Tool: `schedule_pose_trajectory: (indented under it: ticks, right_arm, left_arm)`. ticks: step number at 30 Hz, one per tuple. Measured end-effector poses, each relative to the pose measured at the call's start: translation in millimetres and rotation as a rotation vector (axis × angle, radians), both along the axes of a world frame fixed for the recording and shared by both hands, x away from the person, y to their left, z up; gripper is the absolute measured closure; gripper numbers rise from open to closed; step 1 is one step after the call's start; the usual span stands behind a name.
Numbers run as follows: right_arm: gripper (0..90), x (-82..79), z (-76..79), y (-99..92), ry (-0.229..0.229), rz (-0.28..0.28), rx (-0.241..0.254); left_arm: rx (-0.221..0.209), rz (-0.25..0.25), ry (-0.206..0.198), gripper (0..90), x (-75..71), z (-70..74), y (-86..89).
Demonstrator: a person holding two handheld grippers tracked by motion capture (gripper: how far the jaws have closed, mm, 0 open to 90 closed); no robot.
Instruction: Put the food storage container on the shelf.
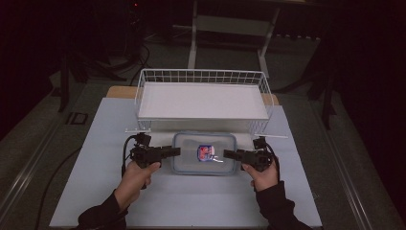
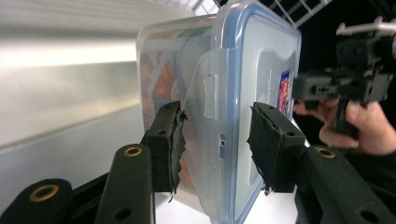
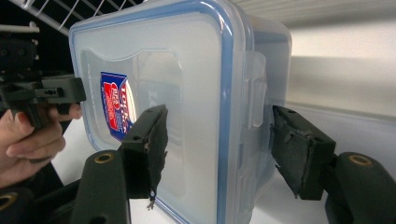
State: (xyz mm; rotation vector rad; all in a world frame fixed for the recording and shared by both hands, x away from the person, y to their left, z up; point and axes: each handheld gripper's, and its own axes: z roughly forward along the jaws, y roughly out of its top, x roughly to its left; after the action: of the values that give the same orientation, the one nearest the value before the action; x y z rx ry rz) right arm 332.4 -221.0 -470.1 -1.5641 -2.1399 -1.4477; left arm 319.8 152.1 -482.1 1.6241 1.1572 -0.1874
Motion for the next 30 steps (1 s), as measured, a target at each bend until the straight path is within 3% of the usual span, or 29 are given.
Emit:
schedule_pose_trajectory:
  ticks: [5,10,11,24,30]
  right_arm:
    - [37.8,8.8,-2.4,-1.6,-0.021,-0.017,-0.016]
    - [37.8,16.6,-6.6,-1.5,-0.039,-0.034,-0.023]
    - [37.7,17.8,-7.9,-1.5,-0.040,-0.035,-0.025]
    - [36.4,31.7,-22.0,1.1,-0.088,-0.062,-0.032]
    - [35.9,36.9,-26.1,2.1,-0.090,-0.075,-0.026]
  left_arm:
    - [0.015,0.022,-0.017,53.2,9.9,-5.6,-5.6]
    - [0.011,0.040,-0.009,52.6,18.0,-10.9,-8.2]
    - [0.019,0.030,-0.025,52.6,20.3,-12.9,-7.6]
    - [0.041,0.072,-0.040,51.7,29.3,-26.8,-11.2]
    - [0.020,0.085,-0.024,51.7,33.0,-31.4,-10.7]
